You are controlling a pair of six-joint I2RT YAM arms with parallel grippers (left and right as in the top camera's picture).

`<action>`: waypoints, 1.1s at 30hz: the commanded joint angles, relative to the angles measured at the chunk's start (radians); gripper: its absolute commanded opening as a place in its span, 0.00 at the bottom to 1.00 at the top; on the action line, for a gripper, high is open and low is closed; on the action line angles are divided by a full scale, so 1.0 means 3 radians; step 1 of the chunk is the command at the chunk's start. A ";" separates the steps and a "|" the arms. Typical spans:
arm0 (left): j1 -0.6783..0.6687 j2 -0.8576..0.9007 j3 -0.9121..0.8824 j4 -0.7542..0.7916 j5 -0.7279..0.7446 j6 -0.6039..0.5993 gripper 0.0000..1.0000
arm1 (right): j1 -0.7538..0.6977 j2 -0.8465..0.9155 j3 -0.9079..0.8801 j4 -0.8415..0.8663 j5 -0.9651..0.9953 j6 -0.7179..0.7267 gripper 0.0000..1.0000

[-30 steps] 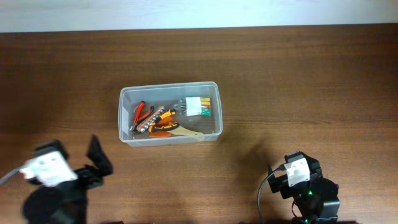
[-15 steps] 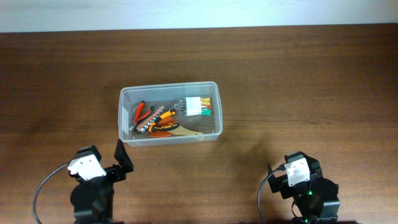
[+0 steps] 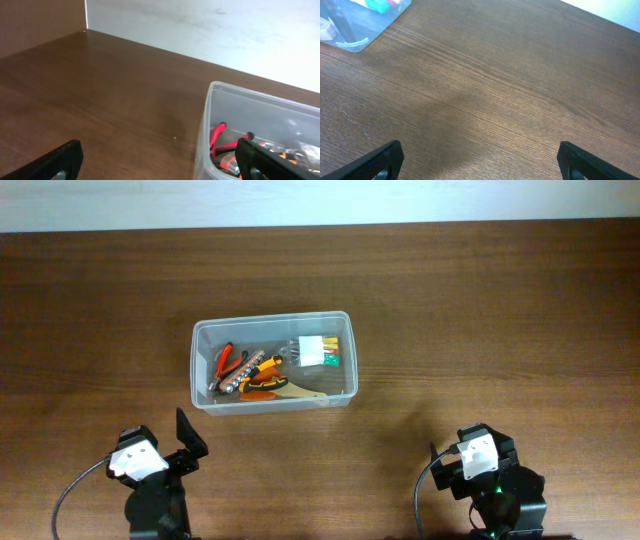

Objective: Pack container

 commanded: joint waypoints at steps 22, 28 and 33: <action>-0.0130 -0.0034 -0.0066 0.0011 -0.0156 0.0032 0.99 | -0.0024 -0.0036 -0.0019 0.0009 -0.0017 -0.0020 0.99; -0.0130 -0.0034 -0.0066 0.0011 -0.0156 0.0032 0.99 | -0.0024 -0.0036 -0.0019 0.0009 -0.0017 -0.0020 0.99; -0.0131 -0.0034 -0.0066 0.0011 -0.0156 0.0032 0.99 | -0.0024 -0.0036 -0.0019 0.0009 -0.0018 -0.0020 0.99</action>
